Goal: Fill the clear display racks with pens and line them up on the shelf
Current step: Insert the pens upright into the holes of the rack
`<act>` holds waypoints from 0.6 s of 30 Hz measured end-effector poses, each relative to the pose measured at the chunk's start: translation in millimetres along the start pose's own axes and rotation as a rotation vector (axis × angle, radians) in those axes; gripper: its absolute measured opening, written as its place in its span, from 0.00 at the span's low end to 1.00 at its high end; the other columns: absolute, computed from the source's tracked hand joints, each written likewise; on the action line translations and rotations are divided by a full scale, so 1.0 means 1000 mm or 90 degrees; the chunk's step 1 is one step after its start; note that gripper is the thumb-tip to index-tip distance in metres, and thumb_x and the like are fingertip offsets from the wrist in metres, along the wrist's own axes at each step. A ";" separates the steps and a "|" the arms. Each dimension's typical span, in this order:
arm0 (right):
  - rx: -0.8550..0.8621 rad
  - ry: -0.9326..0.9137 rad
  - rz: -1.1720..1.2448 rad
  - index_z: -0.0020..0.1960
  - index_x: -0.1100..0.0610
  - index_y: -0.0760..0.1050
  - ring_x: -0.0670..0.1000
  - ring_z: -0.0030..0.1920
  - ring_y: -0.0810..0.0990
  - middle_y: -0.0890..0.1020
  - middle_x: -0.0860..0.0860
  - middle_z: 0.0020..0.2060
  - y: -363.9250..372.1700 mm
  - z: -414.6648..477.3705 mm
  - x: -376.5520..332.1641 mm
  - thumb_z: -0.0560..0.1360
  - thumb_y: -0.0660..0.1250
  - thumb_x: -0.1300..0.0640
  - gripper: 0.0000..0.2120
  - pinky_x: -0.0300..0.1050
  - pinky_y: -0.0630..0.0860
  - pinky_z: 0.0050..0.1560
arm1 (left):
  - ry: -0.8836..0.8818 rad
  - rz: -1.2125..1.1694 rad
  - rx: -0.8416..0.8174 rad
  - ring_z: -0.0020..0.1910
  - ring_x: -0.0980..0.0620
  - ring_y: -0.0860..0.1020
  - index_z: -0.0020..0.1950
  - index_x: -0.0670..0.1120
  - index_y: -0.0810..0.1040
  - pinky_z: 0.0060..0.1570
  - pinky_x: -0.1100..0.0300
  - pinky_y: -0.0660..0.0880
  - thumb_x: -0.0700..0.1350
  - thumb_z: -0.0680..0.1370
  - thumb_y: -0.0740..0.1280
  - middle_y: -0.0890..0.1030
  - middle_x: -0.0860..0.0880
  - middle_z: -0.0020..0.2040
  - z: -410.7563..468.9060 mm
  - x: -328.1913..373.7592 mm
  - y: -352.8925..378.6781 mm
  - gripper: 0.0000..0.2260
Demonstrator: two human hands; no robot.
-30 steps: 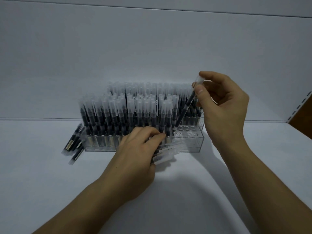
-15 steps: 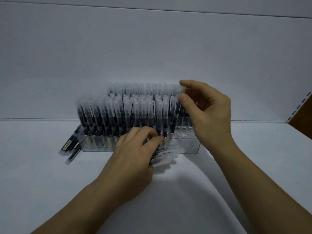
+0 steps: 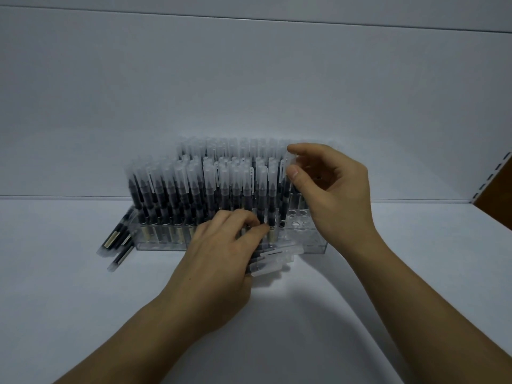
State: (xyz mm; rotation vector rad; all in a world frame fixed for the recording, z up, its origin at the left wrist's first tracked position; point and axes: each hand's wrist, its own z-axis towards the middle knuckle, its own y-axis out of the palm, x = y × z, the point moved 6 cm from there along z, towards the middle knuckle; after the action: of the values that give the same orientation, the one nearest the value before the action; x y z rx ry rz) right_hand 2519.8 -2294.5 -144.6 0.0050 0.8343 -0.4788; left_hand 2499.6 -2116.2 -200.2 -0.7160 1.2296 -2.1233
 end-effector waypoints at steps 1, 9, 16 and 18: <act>-0.002 0.003 -0.004 0.58 0.56 0.84 0.50 0.46 0.84 0.85 0.48 0.44 0.000 0.000 0.000 0.77 0.73 0.63 0.11 0.45 0.82 0.51 | 0.001 -0.002 0.001 0.61 0.49 0.71 0.69 0.48 0.76 0.57 0.49 0.73 0.40 0.68 0.62 0.73 0.52 0.63 0.000 0.000 0.000 0.28; -0.021 0.006 -0.072 0.56 0.52 0.83 0.49 0.44 0.83 0.84 0.46 0.43 0.002 -0.003 0.000 0.77 0.73 0.62 0.10 0.47 0.82 0.47 | -0.007 -0.088 0.037 0.58 0.52 0.72 0.67 0.50 0.77 0.56 0.49 0.73 0.40 0.74 0.63 0.75 0.55 0.60 -0.001 -0.010 0.000 0.22; 0.010 -0.135 -0.164 0.60 0.56 0.79 0.48 0.48 0.80 0.81 0.48 0.48 0.002 -0.009 -0.024 0.78 0.72 0.61 0.11 0.38 0.75 0.47 | -0.203 -0.710 0.085 0.29 0.58 0.69 0.51 0.53 0.81 0.31 0.65 0.69 0.48 0.78 0.63 0.71 0.56 0.31 -0.001 -0.014 -0.013 0.07; -0.010 -0.160 -0.140 0.58 0.57 0.80 0.48 0.47 0.80 0.81 0.47 0.46 0.007 -0.013 -0.032 0.78 0.71 0.61 0.09 0.34 0.72 0.47 | -0.261 -0.970 -0.024 0.27 0.53 0.61 0.48 0.45 0.80 0.28 0.60 0.61 0.43 0.73 0.68 0.63 0.50 0.31 0.000 -0.012 -0.002 0.05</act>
State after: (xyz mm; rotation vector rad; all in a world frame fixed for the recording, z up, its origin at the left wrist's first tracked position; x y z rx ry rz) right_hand 2495.0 -2273.0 -131.8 -0.1605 0.5935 -0.6645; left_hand 2507.5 -2106.8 -200.8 -2.4951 0.3849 -2.6650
